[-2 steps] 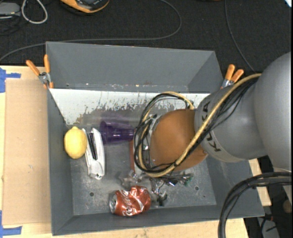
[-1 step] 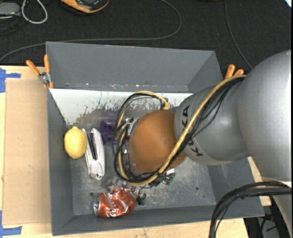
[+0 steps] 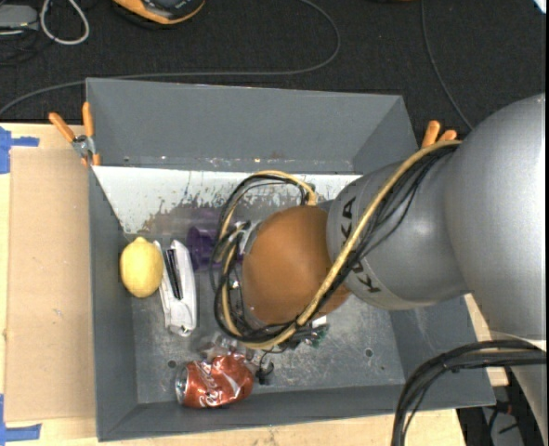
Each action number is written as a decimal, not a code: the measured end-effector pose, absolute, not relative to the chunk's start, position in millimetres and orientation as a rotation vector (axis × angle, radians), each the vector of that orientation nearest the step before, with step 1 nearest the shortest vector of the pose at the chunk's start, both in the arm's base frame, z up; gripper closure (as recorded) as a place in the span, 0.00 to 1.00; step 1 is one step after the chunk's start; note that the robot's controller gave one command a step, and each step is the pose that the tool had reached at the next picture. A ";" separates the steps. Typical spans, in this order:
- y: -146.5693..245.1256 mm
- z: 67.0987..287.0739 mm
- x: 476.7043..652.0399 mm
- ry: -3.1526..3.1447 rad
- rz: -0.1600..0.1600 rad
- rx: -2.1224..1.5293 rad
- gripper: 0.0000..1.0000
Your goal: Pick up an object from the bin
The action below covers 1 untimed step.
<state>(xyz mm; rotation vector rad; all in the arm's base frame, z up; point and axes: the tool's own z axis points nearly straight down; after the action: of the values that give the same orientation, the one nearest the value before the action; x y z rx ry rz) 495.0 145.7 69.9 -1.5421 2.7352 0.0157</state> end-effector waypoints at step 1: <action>145.7 83.5 493.7 2.740 0.017 -1.541 1.00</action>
Offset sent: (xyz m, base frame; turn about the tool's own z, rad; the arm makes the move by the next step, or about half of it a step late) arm -0.0013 -0.0002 0.0180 0.0012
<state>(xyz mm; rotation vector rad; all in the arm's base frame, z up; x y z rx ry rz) 493.7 145.7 83.5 -1.5414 2.7401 0.0174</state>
